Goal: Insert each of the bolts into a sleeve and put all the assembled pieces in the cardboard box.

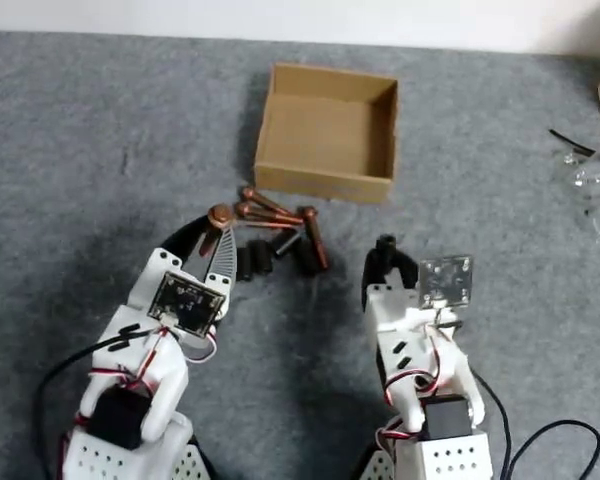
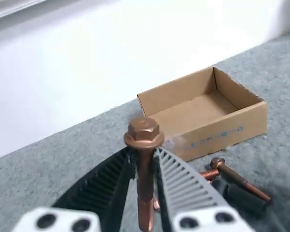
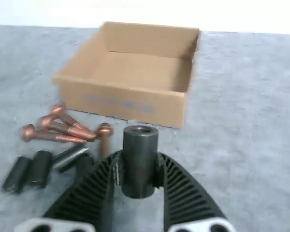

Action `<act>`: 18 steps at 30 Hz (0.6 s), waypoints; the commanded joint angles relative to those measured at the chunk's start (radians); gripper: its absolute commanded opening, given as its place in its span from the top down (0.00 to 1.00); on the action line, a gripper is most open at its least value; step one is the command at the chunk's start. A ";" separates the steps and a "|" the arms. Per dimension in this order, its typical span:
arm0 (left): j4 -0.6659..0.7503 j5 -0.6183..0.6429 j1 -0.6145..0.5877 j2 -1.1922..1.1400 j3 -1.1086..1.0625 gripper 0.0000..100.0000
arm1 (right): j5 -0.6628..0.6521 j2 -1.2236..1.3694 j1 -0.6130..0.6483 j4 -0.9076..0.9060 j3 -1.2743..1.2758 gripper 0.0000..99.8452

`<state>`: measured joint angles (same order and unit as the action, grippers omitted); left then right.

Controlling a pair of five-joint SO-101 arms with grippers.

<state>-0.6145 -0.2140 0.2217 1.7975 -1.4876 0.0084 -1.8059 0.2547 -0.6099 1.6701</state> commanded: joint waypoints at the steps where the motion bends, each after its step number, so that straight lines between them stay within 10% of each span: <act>1: 0.183 0.009 0.018 0.016 -0.068 0.99 | -0.002 -0.005 0.070 0.042 0.154 1.00; 14: 0.660 0.026 0.047 0.019 -0.208 0.99 | -0.002 -0.005 0.229 0.031 0.154 1.00; 18: 0.697 0.267 0.079 0.019 -0.208 0.99 | -0.002 -0.005 0.257 0.008 0.154 1.00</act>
<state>0.0269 -0.1511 0.2601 1.7990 -1.6763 0.0084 -1.8059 0.4833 -0.6053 1.6701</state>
